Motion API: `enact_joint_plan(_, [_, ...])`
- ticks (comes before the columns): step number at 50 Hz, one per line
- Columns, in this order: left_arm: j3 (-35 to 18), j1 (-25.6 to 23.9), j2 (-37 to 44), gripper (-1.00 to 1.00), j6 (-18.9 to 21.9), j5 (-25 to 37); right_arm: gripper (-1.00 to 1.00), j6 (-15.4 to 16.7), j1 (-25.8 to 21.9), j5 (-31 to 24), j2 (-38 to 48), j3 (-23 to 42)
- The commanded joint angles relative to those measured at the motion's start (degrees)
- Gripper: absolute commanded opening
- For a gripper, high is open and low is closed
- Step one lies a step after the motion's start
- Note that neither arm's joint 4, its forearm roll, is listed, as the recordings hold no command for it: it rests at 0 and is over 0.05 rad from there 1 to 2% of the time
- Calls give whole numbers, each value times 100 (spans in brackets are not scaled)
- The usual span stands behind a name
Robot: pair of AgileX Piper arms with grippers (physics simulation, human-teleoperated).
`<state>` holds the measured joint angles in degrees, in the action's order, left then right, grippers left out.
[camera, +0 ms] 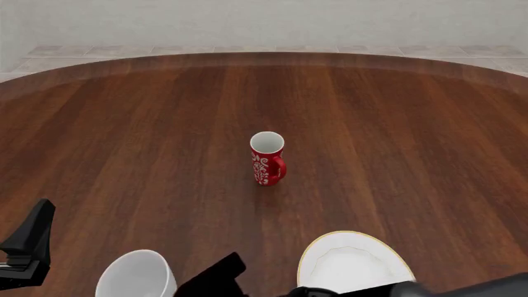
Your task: Put the white mug on the plate.
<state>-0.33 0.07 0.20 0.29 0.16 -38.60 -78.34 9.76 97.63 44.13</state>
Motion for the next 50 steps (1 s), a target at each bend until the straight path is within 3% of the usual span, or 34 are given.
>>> enact_joint_plan(1, [0,0,0,100,1,1,100,-56,1,96,142,49])
enact_joint_plan(50, [0,0,0,100,0,0,100,-217,-91,460,704,256])
